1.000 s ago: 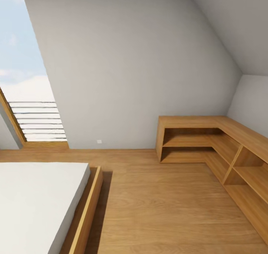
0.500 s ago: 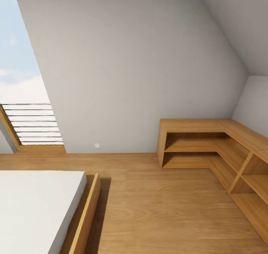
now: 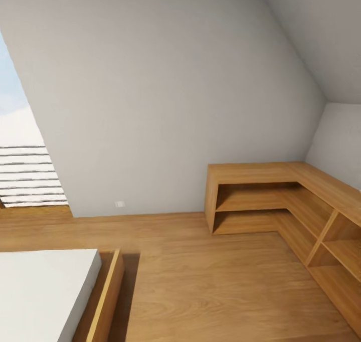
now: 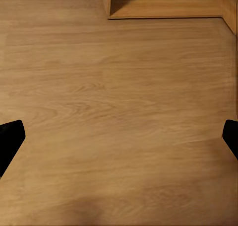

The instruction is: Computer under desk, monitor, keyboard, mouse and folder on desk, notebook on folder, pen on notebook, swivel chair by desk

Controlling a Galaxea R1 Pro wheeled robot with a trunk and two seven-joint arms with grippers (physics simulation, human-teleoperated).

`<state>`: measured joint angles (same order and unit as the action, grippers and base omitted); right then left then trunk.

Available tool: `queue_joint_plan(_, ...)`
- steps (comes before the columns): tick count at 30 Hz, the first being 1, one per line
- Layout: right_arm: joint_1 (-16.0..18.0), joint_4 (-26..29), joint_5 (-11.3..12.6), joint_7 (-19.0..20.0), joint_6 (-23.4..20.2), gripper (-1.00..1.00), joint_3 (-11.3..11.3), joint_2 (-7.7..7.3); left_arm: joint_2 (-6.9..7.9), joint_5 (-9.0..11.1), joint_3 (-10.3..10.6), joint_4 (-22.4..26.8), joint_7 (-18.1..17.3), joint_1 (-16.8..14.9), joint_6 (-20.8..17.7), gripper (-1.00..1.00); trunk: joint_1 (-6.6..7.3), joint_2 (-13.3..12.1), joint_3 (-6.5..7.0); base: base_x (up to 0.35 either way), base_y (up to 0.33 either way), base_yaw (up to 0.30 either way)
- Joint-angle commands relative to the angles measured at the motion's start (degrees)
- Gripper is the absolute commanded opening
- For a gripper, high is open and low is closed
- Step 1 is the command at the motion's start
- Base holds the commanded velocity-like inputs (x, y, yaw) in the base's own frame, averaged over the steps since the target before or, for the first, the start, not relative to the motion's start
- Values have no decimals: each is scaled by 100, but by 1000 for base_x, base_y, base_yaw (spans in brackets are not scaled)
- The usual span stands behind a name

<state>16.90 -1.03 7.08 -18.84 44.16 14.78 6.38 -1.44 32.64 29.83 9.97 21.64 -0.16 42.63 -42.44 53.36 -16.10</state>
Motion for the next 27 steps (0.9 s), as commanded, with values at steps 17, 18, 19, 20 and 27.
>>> queue_joint_plan(17, 7, -10, 56, -6, 22, 100, 51, 3, 3, 15, 49, 5, 51, -2, 8, 100, -4, 4, 72, 322, 0, -217)
queue_joint_plan(18, 7, -9, 56, -6, 22, 100, 51, 3, 3, 15, 49, 5, 51, -2, 8, 100, -4, 4, 76, 322, 0, -219)
queue_joint_plan(19, 7, -9, 56, -6, 22, 100, 51, 3, 3, 15, 49, 5, 51, -2, 8, 100, -4, 4, 81, 322, 0, -219)
queue_joint_plan(20, 7, -10, 53, -6, 22, 100, 51, 3, 3, 15, 49, 5, 51, -2, 8, 100, -4, 4, 86, 322, 0, -219)
queue_joint_plan(27, 7, -11, 49, -6, 22, 100, 51, 3, 3, 15, 49, 5, 51, -2, 8, 100, -4, 4, 119, 322, 0, -219)
